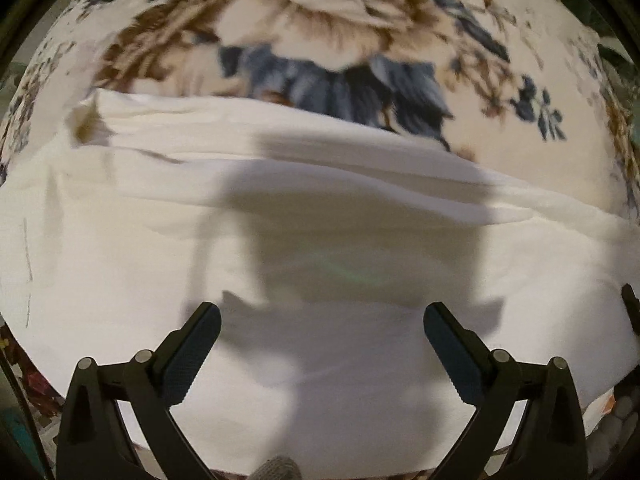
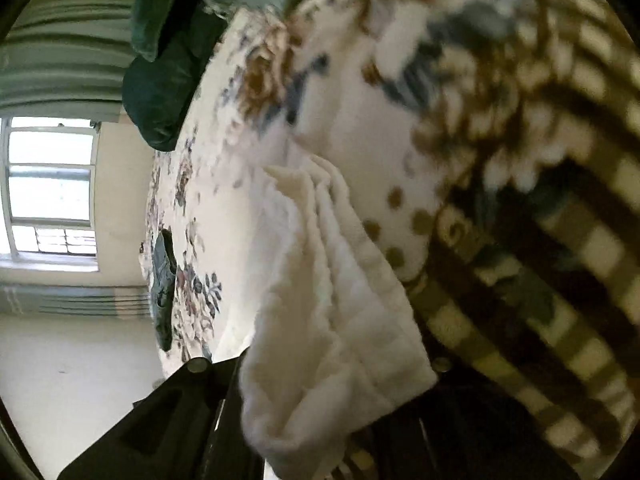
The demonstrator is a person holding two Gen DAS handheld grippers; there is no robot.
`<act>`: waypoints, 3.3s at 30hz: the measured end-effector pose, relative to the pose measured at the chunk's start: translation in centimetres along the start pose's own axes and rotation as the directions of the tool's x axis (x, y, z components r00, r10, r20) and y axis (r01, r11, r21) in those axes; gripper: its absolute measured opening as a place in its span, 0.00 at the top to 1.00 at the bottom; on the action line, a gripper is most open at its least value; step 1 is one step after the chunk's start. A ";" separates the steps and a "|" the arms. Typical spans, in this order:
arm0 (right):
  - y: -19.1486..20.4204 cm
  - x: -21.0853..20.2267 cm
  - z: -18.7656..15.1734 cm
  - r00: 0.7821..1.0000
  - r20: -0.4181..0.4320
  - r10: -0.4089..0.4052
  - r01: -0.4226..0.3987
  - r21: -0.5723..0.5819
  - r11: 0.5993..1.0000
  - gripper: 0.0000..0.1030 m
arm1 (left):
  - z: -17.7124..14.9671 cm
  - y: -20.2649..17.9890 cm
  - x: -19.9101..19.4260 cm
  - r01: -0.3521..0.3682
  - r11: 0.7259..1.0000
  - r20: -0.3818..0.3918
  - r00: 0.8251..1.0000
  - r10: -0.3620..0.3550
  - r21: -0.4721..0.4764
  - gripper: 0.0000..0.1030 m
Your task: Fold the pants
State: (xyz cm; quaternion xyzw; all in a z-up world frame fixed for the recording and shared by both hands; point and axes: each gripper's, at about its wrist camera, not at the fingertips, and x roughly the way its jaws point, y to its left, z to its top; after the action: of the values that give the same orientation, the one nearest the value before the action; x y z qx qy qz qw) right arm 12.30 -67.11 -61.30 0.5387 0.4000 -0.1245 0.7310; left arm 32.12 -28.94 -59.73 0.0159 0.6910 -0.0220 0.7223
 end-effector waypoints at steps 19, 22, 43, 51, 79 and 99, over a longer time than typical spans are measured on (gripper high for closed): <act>28.8 8.8 -22.9 0.977 -0.015 -0.211 0.160 -0.596 0.787 0.94 | -6.8 23.9 -10.4 0.018 0.956 0.120 0.993 0.019 -0.294 0.00; 31.1 13.6 -29.9 0.964 -0.047 -0.260 0.161 -0.676 0.720 0.94 | -8.0 29.7 -11.3 -0.006 0.929 0.122 0.991 0.055 -0.371 0.00; 27.9 12.1 -31.1 0.848 -0.368 -0.381 0.087 -0.612 0.786 0.27 | -2.1 30.8 -7.3 0.375 0.862 0.101 0.926 -0.363 -0.342 0.00; 23.3 11.6 -25.4 0.842 -0.301 -0.448 0.248 -0.522 0.816 0.27 | 0.3 24.1 -0.9 0.241 0.957 -0.081 0.963 -0.256 -0.160 0.02; 22.9 16.1 -29.8 0.622 -0.201 -0.757 0.297 -0.834 0.466 0.27 | -5.8 28.7 -5.7 0.218 0.947 0.079 0.976 -0.205 -0.235 0.67; 29.4 19.1 -33.6 0.714 -0.335 -0.615 0.203 -0.741 0.640 0.27 | -16.4 50.5 -1.4 0.513 0.368 0.464 0.858 -0.219 -0.775 0.14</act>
State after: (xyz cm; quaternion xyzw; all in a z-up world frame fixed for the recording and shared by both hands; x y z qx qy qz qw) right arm 27.59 -21.10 -58.14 0.1461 0.7293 0.0174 0.6682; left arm 18.39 22.39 -59.45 -0.5177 0.4747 0.1736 0.6903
